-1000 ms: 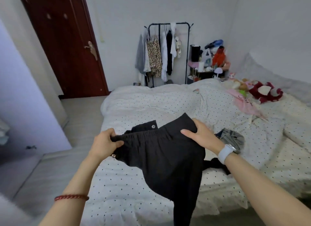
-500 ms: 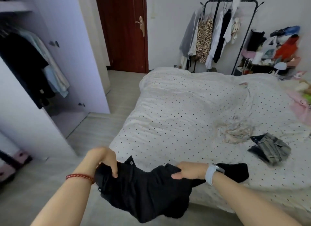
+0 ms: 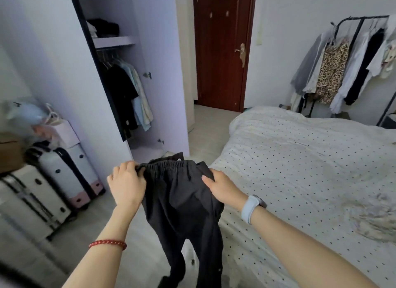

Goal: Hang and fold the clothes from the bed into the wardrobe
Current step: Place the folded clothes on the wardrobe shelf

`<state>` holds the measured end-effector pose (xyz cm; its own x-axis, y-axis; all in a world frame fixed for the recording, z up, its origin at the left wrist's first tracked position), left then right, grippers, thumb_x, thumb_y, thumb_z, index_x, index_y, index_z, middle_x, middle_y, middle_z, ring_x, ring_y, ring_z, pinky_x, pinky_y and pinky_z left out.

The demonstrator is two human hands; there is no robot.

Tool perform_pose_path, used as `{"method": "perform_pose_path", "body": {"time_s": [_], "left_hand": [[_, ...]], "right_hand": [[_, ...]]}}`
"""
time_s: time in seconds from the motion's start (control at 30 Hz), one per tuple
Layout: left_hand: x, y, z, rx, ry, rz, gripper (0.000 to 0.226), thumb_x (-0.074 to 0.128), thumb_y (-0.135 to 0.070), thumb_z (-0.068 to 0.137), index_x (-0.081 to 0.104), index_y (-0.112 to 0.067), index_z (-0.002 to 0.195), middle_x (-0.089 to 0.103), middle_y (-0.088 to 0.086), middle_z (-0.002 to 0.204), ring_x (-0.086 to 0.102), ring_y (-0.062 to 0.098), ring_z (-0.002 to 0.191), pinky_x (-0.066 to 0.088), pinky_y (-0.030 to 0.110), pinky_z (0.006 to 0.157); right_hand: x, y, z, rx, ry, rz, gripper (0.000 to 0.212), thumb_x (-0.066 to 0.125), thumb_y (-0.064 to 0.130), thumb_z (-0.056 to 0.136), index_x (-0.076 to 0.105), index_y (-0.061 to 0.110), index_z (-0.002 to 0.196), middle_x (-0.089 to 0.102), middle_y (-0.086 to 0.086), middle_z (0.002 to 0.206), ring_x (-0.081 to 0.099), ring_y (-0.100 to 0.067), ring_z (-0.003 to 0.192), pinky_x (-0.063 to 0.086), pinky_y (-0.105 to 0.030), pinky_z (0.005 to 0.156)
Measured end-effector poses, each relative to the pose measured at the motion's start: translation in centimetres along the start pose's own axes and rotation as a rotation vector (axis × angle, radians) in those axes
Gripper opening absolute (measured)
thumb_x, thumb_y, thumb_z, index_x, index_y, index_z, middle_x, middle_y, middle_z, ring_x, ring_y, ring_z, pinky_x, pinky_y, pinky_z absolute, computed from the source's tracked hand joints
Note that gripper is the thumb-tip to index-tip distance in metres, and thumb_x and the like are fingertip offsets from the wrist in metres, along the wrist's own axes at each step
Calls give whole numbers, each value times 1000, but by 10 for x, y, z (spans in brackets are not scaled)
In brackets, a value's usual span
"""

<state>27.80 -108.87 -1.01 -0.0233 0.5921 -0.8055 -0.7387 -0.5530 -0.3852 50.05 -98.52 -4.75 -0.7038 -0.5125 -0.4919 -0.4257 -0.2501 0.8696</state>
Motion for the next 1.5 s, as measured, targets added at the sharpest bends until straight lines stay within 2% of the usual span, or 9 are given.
{"method": "perform_pose_path", "body": {"time_s": [0.2,0.33,0.47,0.6,0.77,0.87,1.0,1.17,1.5], "left_hand": [[-9,-13,6,37,23,-101,24,57,-30,91,60,-8,101,68,18,88,60,42,86,40,39,69],[-3,-50,21,152,143,-160,29,64,-41,84,55,-15,95,67,6,86,61,34,88,40,34,68],[21,-94,24,301,524,-175,40,75,-47,72,55,-23,98,60,-8,91,58,20,92,44,31,76],[63,-116,4,298,836,-430,22,81,-26,70,68,-18,86,70,-7,82,66,13,81,49,21,71],[97,-150,-3,386,1066,-527,15,72,-5,78,66,-14,68,63,-11,57,57,2,56,42,12,55],[118,-183,16,412,989,-533,10,71,-10,80,67,-10,71,64,-5,61,59,10,61,45,22,59],[117,-240,41,525,597,-300,11,61,-34,88,69,-27,90,69,-3,89,61,22,89,47,33,75],[88,-349,72,560,176,-380,34,56,-50,87,48,-17,85,62,2,84,60,29,85,36,31,64],[163,-542,167,633,-20,-269,56,56,-71,74,45,-16,77,56,0,69,54,20,66,37,28,56]], "right_hand": [[-42,-5,-5,-47,-55,55,22,46,14,96,59,0,108,64,-16,107,60,-28,101,46,-36,91],[-87,-13,-17,-103,-216,124,16,46,9,96,53,16,108,60,9,97,58,-5,89,45,-11,77],[-139,-27,-29,-110,-382,74,19,45,8,96,47,20,111,55,14,96,53,-3,89,41,-15,75],[-168,-48,-38,-60,-479,13,26,46,8,96,48,11,122,56,6,104,53,-13,99,38,-23,87],[-202,-73,-56,31,-591,-99,9,48,12,96,55,8,100,61,-5,91,59,-24,87,46,-35,76],[-230,-81,-64,44,-736,-142,11,48,14,95,57,8,94,61,-4,86,58,-24,82,46,-38,76],[-268,-74,-64,40,-931,-265,16,47,15,95,59,7,102,51,-1,97,51,-18,86,36,-28,71],[-356,-61,-45,7,-1183,-310,19,46,14,96,57,3,108,57,-13,102,54,-30,91,34,-29,68],[-541,-113,76,68,-1326,-251,24,42,15,98,52,7,118,62,-14,111,53,-37,103,32,-33,71]]}}
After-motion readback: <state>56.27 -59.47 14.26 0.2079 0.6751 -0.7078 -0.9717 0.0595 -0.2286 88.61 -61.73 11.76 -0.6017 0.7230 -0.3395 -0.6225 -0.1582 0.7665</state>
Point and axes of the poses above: each hand's wrist, its own z-axis towards the middle knuckle, its own x-axis out of the palm, y = z × x, the point moved 8 cm from there along z, towards the middle knuckle
